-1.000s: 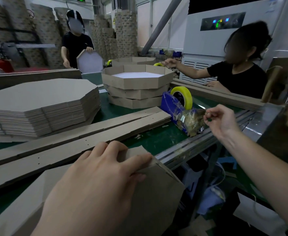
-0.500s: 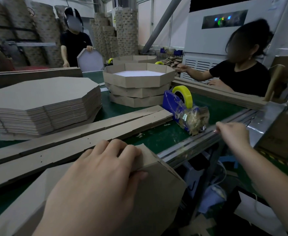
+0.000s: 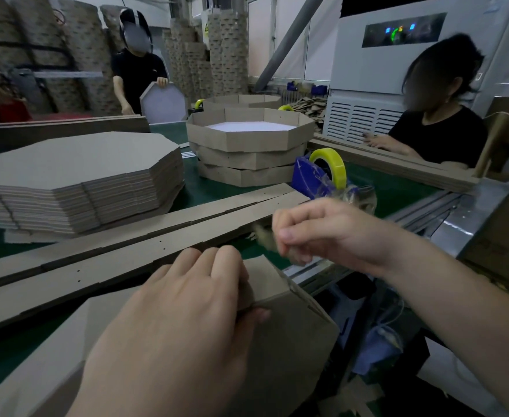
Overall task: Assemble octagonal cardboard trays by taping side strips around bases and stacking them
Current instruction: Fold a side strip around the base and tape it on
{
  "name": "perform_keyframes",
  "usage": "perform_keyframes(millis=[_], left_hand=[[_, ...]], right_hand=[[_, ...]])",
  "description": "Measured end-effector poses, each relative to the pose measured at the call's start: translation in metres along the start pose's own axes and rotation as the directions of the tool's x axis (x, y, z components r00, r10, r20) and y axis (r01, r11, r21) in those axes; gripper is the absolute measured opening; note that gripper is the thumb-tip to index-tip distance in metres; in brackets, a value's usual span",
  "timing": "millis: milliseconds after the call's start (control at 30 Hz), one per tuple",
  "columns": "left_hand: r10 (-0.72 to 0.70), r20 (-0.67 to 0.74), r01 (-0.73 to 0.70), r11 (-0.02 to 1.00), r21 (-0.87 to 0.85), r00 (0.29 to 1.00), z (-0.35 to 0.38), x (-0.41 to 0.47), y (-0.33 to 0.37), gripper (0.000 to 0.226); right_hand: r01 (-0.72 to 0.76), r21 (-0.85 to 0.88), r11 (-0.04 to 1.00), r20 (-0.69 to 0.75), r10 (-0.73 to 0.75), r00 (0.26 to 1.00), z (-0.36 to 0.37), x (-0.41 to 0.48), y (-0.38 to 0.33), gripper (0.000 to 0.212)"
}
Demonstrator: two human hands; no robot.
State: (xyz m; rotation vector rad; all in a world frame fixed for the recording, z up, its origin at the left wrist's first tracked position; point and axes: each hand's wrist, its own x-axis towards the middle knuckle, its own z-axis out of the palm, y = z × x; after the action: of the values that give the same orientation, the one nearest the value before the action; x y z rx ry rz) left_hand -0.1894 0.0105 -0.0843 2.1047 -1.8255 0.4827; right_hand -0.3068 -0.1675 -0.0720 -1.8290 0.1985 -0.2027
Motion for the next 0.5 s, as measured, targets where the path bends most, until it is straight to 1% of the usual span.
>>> perform_keyframes(millis=[33, 100, 133, 167, 233, 267, 333, 367, 400, 433, 500], left_hand=[[-0.008, 0.038, 0.008, 1.000, 0.006, 0.999, 0.002, 0.004, 0.000, 0.028], [-0.008, 0.048, 0.008, 1.000, -0.011, 0.999, 0.002, 0.002, -0.002, 0.023], [-0.004, 0.027, 0.005, 0.999, -0.043, 1.000, 0.000, -0.002, -0.002, 0.026], [-0.001, -0.028, -0.001, 0.998, -0.060, 1.000, 0.000, -0.010, -0.002, 0.029], [0.005, -0.049, -0.008, 0.997, -0.072, 0.999, 0.004, -0.011, -0.004, 0.031], [-0.029, 0.004, 0.029, 0.995, -0.098, 1.000, 0.008, 0.003, -0.004, 0.028], [-0.193, 0.094, 0.208, 0.959, -0.195, 0.977, 0.018, 0.022, -0.005, 0.024], [-0.234, 0.102, 0.251, 0.942, -0.224, 0.967, 0.023, 0.027, -0.007, 0.024], [-0.212, 0.072, 0.223, 0.949, -0.221, 0.975, 0.031, 0.023, -0.012, 0.024], [-0.148, 0.031, 0.152, 0.971, -0.183, 0.988, 0.033, 0.015, -0.013, 0.029], [-0.043, -0.077, 0.026, 0.979, -0.201, 0.996, 0.031, -0.005, -0.011, 0.044]], right_hand=[[-0.037, -0.031, 0.999, 0.027, 0.038, 0.999, 0.002, 0.004, 0.004, 0.022], [-0.096, -0.036, 0.995, 0.050, 0.098, 0.994, 0.003, 0.010, 0.011, 0.022], [-0.113, -0.025, 0.993, 0.054, 0.114, 0.992, 0.003, 0.012, 0.014, 0.022], [-0.124, -0.013, 0.992, 0.057, 0.124, 0.991, 0.003, 0.013, 0.016, 0.022], [-0.134, 0.007, 0.991, 0.059, 0.134, 0.989, 0.002, 0.013, 0.020, 0.020], [-0.137, 0.015, 0.990, 0.059, 0.136, 0.989, 0.002, 0.013, 0.021, 0.019], [-0.141, 0.028, 0.990, 0.061, 0.139, 0.988, 0.001, 0.013, 0.022, 0.020], [-0.142, 0.031, 0.989, 0.063, 0.140, 0.988, 0.001, 0.012, 0.022, 0.020], [-0.144, 0.032, 0.989, 0.063, 0.141, 0.988, 0.001, 0.012, 0.022, 0.020], [-0.145, 0.031, 0.989, 0.063, 0.143, 0.988, 0.001, 0.012, 0.022, 0.020], [-0.148, 0.035, 0.988, 0.058, 0.146, 0.988, 0.000, 0.011, 0.023, 0.020]])
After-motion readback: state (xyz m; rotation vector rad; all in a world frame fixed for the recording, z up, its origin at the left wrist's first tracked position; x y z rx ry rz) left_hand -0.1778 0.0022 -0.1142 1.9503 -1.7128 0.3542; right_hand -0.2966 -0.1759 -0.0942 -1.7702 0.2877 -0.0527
